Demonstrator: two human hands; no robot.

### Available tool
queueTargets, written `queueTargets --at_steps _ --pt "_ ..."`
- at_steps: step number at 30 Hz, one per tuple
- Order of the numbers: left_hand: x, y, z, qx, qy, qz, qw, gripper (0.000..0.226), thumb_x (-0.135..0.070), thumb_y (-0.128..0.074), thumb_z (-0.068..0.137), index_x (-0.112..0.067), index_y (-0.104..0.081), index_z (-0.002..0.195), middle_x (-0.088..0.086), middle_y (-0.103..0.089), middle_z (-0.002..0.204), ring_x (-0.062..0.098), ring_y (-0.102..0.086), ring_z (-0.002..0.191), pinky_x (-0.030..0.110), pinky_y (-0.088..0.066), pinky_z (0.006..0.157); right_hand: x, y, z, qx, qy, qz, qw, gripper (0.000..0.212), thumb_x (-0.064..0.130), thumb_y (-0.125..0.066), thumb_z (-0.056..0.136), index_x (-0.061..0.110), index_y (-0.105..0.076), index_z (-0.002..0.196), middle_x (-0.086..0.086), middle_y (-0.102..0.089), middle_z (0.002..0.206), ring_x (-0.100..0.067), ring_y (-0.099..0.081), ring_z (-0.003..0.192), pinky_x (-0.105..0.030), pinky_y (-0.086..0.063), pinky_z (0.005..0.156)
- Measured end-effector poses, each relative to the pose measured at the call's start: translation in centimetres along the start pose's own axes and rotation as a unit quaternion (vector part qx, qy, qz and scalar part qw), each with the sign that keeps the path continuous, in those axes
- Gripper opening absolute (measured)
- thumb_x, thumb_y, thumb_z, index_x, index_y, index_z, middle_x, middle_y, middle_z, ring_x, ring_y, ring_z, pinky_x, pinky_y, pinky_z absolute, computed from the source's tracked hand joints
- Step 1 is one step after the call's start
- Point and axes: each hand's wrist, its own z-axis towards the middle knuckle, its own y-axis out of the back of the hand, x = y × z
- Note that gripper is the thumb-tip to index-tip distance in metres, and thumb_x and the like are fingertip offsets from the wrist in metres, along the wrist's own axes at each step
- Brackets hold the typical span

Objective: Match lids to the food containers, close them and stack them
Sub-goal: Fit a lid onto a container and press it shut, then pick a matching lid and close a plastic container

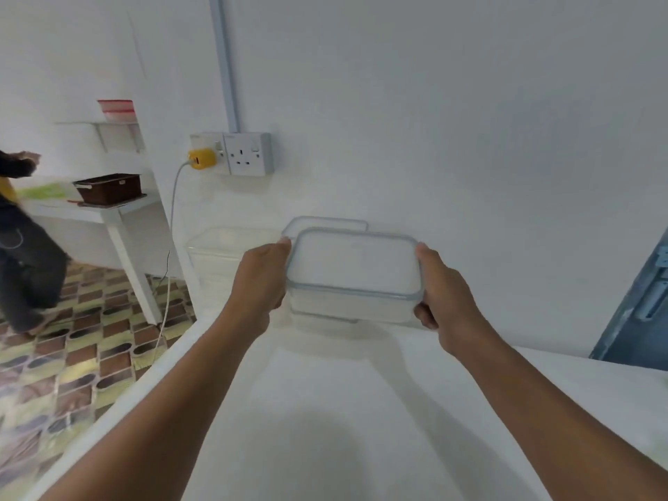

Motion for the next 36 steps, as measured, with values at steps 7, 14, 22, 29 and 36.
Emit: queueTargets --at_steps 7,14,22,29,36 --pt "-2.6 -0.2 9.3 0.011 0.01 -0.015 1.0 0.042 -0.029 -0.05 0.103 -0.017 -0.036 0.065 -0.002 -0.03 0.047 0.013 -0.024 0.037 0.021 -0.019 0.045 4.5 -4.4 8.2 0.015 0.008 0.013 1.0 0.037 0.057 -0.048 0.088 0.022 -0.046 0.075 -0.001 -0.041 0.061 -0.014 -0.033 0.039 -0.022 -0.025 0.042" --pt "-3.4 -0.5 16.3 0.027 0.02 0.004 0.999 0.036 -0.025 -0.05 0.099 -0.016 -0.035 0.067 0.003 -0.03 0.054 0.016 -0.025 0.043 0.022 -0.019 0.046 6.2 -6.9 13.6 0.007 -0.007 0.017 1.0 0.033 0.053 -0.048 0.088 0.022 -0.048 0.079 0.002 -0.041 0.06 -0.014 -0.033 0.041 -0.021 -0.027 0.043" --pt "-1.2 -0.5 20.0 0.055 0.067 0.004 0.996 0.039 -0.026 -0.053 0.1 -0.019 -0.034 0.067 0.002 -0.029 0.053 0.015 -0.022 0.047 0.025 -0.017 0.051 4.0 -9.2 16.6 -0.026 -0.031 0.008 0.999 0.039 0.054 -0.046 0.093 0.018 -0.051 0.076 0.0 -0.046 0.06 -0.016 -0.038 0.046 -0.02 -0.03 0.042" --pt "-1.0 -1.0 21.4 0.069 0.077 0.024 0.994 0.035 -0.028 -0.05 0.101 -0.016 -0.04 0.07 0.004 -0.037 0.057 0.016 -0.026 0.042 0.02 -0.021 0.045 3.7 -9.7 17.5 -0.047 -0.038 0.037 0.997 0.039 0.055 -0.047 0.093 0.021 -0.05 0.075 0.001 -0.042 0.063 -0.015 -0.036 0.048 -0.019 -0.029 0.044" --pt "-0.3 -1.3 21.5 0.071 0.097 0.002 0.993 0.035 -0.037 -0.052 0.103 -0.012 -0.051 0.079 0.004 -0.043 0.058 0.019 -0.04 0.043 0.025 -0.03 0.047 3.7 -9.5 16.8 -0.042 -0.059 0.052 0.996 0.044 0.057 -0.044 0.095 0.019 -0.046 0.073 0.002 -0.041 0.059 -0.014 -0.033 0.046 -0.022 -0.027 0.046"
